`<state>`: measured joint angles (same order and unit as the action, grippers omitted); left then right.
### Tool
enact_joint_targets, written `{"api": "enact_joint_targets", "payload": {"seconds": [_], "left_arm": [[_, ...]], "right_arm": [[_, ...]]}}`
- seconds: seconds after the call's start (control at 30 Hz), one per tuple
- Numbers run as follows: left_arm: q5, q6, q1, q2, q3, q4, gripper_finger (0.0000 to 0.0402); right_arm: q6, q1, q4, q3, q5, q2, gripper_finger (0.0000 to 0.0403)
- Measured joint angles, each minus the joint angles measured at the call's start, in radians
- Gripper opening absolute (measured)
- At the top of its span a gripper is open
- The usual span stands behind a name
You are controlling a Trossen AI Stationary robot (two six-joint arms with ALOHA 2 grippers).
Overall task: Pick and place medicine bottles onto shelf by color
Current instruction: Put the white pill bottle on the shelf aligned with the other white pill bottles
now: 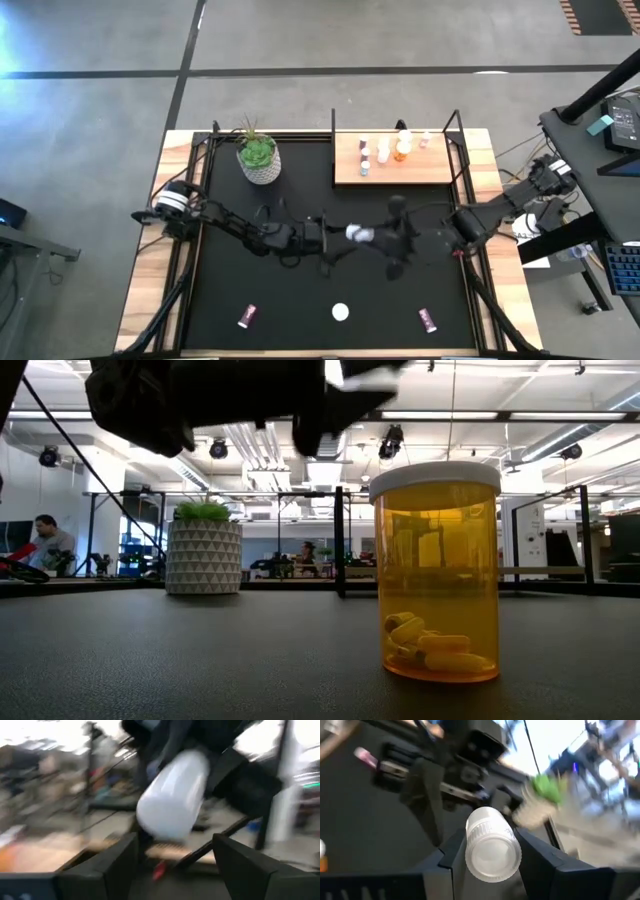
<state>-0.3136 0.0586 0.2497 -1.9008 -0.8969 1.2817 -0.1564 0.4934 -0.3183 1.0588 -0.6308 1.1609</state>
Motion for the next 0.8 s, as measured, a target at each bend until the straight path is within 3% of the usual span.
{"api": "enact_joint_targets", "payload": {"seconds": [0.13, 0.27, 0.5, 0.8], "left_arm": [[-0.147, 0.114, -0.007, 0.023, 0.009, -0.180, 0.0242], [-0.148, 0.182, -0.010, 0.032, 0.010, -0.283, 0.0242], [-0.144, 0.197, -0.010, 0.032, 0.017, -0.298, 0.0242], [-0.143, 0.189, -0.010, 0.033, 0.021, -0.313, 0.0242]], "right_arm": [[0.143, -0.100, -0.139, 0.000, 0.003, -0.011, 0.0135], [0.267, -0.243, -0.272, 0.000, 0.019, -0.013, 0.0135], [0.383, -0.569, -0.458, -0.001, 0.365, -0.003, 0.0136], [0.408, -0.860, -0.502, -0.001, 0.505, 0.080, 0.0136]]}}
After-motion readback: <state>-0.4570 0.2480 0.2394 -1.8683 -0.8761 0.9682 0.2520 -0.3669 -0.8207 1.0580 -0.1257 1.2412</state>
